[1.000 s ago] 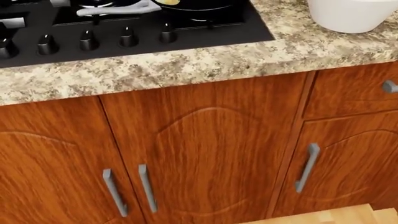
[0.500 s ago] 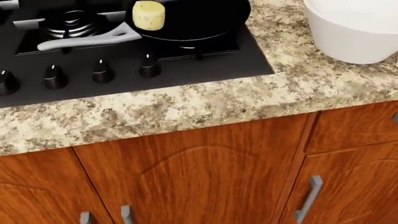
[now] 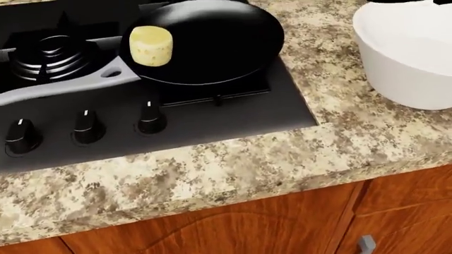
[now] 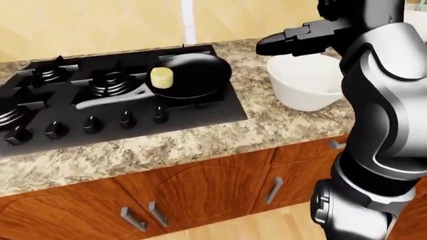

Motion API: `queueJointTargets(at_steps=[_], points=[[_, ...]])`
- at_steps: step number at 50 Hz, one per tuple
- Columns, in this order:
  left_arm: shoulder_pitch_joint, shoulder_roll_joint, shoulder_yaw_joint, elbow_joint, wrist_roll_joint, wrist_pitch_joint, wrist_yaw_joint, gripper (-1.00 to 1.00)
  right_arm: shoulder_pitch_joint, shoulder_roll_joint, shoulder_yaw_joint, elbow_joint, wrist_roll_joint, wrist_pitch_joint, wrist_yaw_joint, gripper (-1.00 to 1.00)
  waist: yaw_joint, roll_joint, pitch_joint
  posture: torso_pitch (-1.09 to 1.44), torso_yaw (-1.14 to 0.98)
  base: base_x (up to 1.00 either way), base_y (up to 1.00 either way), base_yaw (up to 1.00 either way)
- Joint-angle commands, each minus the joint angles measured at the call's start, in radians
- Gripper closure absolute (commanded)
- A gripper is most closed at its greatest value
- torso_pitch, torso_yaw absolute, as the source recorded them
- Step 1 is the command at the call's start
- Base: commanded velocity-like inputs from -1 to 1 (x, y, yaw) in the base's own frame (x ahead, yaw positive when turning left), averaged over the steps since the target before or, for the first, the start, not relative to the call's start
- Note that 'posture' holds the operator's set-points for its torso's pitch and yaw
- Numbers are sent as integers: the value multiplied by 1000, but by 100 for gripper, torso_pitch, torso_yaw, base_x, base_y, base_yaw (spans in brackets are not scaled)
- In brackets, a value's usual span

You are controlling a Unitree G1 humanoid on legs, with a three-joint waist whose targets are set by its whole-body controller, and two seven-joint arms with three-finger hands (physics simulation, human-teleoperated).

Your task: Pick the cheese from the pan and place it in the bowl.

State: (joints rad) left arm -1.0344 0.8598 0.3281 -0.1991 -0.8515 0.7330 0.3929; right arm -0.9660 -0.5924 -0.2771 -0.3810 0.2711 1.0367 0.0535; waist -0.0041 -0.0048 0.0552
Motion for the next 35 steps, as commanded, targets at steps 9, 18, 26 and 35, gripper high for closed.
queueJointTargets(at_steps=[9, 18, 26, 35], points=[[-33, 19, 36, -9, 23, -28, -2, -100, -34, -10, -9, -19, 2, -52, 7, -100, -1, 88, -22, 0, 0, 11, 0, 0], [-32, 25, 36, -12, 8, -28, 5, -100, -32, -15, -10, -28, 3, -45, 7, -100, 7, 17, -15, 0, 0, 11, 0, 0], [-27, 26, 36, -13, 6, -30, 7, -100, -28, -14, -16, -28, 7, -45, 7, -100, 9, -22, -27, 0, 0, 12, 0, 0], [-28, 21, 36, -12, 9, -31, 3, -100, -28, -10, -4, -16, -5, -55, 4, -100, -15, 95, -34, 0, 0, 11, 0, 0]])
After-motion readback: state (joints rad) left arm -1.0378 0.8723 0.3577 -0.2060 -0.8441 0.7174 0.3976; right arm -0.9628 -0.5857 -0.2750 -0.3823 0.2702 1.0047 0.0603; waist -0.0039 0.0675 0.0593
